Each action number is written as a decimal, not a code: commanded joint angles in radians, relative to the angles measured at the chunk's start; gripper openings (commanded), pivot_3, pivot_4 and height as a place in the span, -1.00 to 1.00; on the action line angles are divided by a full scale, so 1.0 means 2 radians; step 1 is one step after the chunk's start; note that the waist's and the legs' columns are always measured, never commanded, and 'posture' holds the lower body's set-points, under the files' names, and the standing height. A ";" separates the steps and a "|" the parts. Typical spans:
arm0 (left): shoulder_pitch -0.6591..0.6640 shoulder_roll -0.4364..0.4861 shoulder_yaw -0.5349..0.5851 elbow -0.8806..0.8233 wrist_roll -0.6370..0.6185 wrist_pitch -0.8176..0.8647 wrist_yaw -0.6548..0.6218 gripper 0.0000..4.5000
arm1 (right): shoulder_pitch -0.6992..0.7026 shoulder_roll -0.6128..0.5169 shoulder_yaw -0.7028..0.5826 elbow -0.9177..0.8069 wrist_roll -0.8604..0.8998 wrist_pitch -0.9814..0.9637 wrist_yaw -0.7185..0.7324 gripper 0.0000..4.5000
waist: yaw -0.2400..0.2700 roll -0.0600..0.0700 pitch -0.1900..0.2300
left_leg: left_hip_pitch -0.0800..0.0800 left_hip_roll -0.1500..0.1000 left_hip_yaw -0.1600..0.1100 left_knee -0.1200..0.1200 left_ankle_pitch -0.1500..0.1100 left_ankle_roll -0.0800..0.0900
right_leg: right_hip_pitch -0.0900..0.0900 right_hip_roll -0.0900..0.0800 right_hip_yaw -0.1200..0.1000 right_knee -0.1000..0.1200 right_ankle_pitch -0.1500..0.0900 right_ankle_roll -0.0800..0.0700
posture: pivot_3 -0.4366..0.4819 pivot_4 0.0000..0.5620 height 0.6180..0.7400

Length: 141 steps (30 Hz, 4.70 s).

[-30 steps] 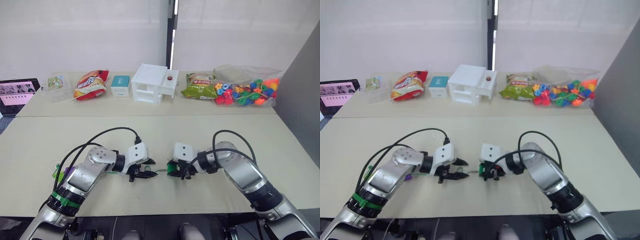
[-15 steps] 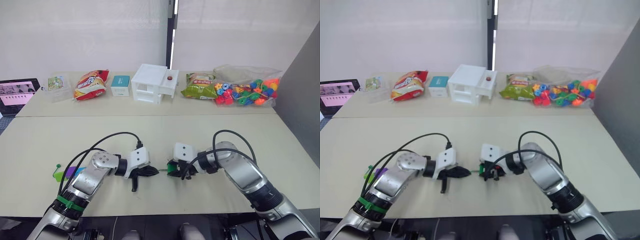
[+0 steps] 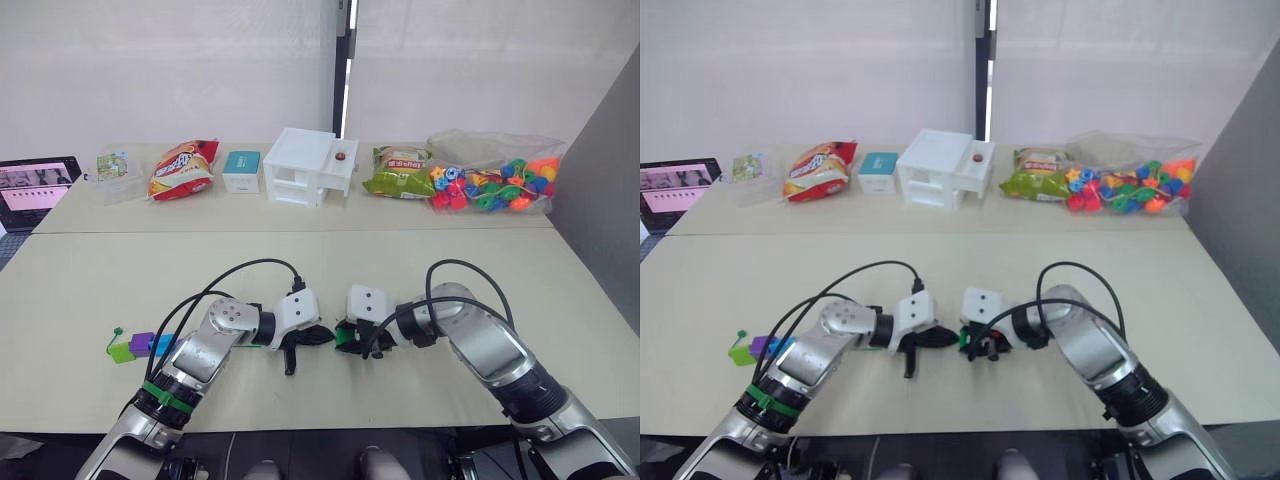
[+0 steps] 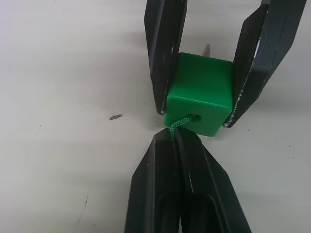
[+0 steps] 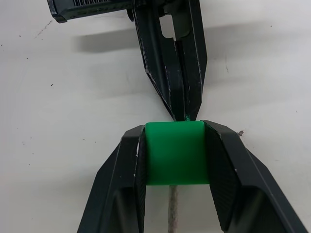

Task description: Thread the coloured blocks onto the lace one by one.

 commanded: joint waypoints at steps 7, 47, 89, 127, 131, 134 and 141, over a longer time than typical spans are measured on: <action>0.009 0.035 0.033 -0.086 -0.058 0.056 -0.029 0.30 | 0.002 0.008 0.009 -0.007 0.007 0.004 -0.009 -0.48 | -0.002 0.000 0.000 | 0.000 0.000 0.000 0.000 0.000 0.000 | 0.000 0.000 0.000 0.000 0.000 0.000 | -0.05 -0.47 1.00; -0.043 -0.023 -0.024 0.004 -0.008 -0.002 -0.026 -0.46 | 0.059 -0.077 -0.046 -0.015 0.039 -0.042 -0.045 -0.44 | 0.002 0.000 0.000 | -0.001 0.000 0.000 0.000 0.000 0.000 | 0.000 0.000 0.000 -0.001 0.000 0.000 | -0.05 -0.47 1.00; 0.019 0.074 0.034 -0.052 -0.034 0.009 -0.048 -0.46 | 0.014 0.031 0.036 0.035 -0.006 -0.052 -0.072 0.10 | 0.000 0.000 0.000 | -0.001 0.000 0.000 0.000 0.000 0.000 | -0.001 0.000 0.000 0.000 0.000 0.000 | -0.05 -0.47 1.00; 0.081 0.173 0.073 -0.074 -0.048 0.001 -0.080 -0.46 | 0.094 -0.159 -0.074 -0.067 0.034 -0.026 0.000 -0.98 | -0.001 0.000 0.000 | 0.000 0.000 0.000 0.000 0.000 0.000 | 0.000 0.000 0.000 -0.001 0.000 0.000 | -0.05 -0.47 1.00; 0.105 0.197 0.082 -0.063 -0.038 -0.022 -0.082 -0.46 | 0.100 -0.164 -0.074 -0.070 0.036 -0.017 -0.006 -0.98 | -0.002 0.000 0.000 | 0.000 0.001 0.001 0.000 0.000 0.000 | 0.000 0.000 0.000 -0.001 0.000 0.000 | -0.05 -0.47 1.00; 0.117 0.211 0.095 -0.062 -0.045 -0.030 -0.087 -0.46 | 0.108 -0.168 -0.077 -0.074 0.037 -0.018 -0.009 -0.98 | -0.002 0.000 0.000 | 0.000 0.001 0.001 -0.001 0.000 0.000 | 0.000 0.000 0.000 -0.001 0.000 0.000 | -0.05 -0.47 1.00; 0.118 0.216 0.097 -0.049 -0.041 -0.040 -0.085 -0.46 | 0.113 -0.170 -0.090 -0.086 0.048 -0.003 -0.014 -0.98 | -0.002 0.000 0.000 | 0.000 0.001 0.001 0.000 0.000 0.000 | 0.000 0.000 0.000 -0.001 0.000 0.000 | -0.05 -0.47 1.00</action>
